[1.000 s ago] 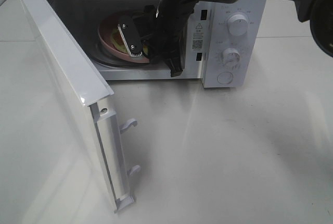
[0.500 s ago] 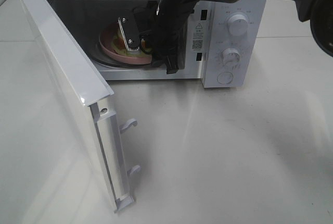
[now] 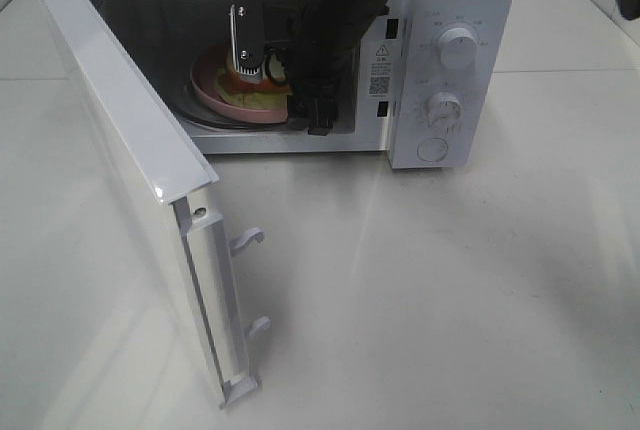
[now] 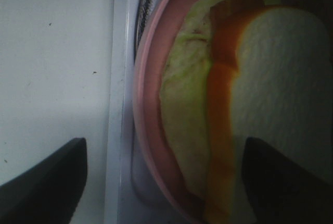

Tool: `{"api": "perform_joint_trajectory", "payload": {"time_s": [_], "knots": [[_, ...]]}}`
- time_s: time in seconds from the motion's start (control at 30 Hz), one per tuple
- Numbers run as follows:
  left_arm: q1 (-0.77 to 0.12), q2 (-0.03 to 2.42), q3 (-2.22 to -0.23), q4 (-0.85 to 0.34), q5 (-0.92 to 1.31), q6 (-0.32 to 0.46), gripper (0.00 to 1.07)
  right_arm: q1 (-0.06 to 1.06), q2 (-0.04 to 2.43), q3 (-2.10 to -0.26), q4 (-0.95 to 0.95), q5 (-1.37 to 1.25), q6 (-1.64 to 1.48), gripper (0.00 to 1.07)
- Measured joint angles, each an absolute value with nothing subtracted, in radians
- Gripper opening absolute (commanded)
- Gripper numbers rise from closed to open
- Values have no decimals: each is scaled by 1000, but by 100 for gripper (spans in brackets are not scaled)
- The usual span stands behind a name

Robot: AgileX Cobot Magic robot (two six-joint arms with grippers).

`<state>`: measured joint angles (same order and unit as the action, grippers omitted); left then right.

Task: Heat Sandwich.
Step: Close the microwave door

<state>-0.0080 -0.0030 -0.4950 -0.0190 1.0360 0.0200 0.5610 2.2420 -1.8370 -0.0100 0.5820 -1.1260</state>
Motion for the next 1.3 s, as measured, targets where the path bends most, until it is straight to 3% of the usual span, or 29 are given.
{"api": "perform_joint_trajectory", "payload": {"time_s": [1.3], "knots": [[-8,-3,-495,-19,1036,20,103,561,1814,-1253,0,497,-1001,76]]}}
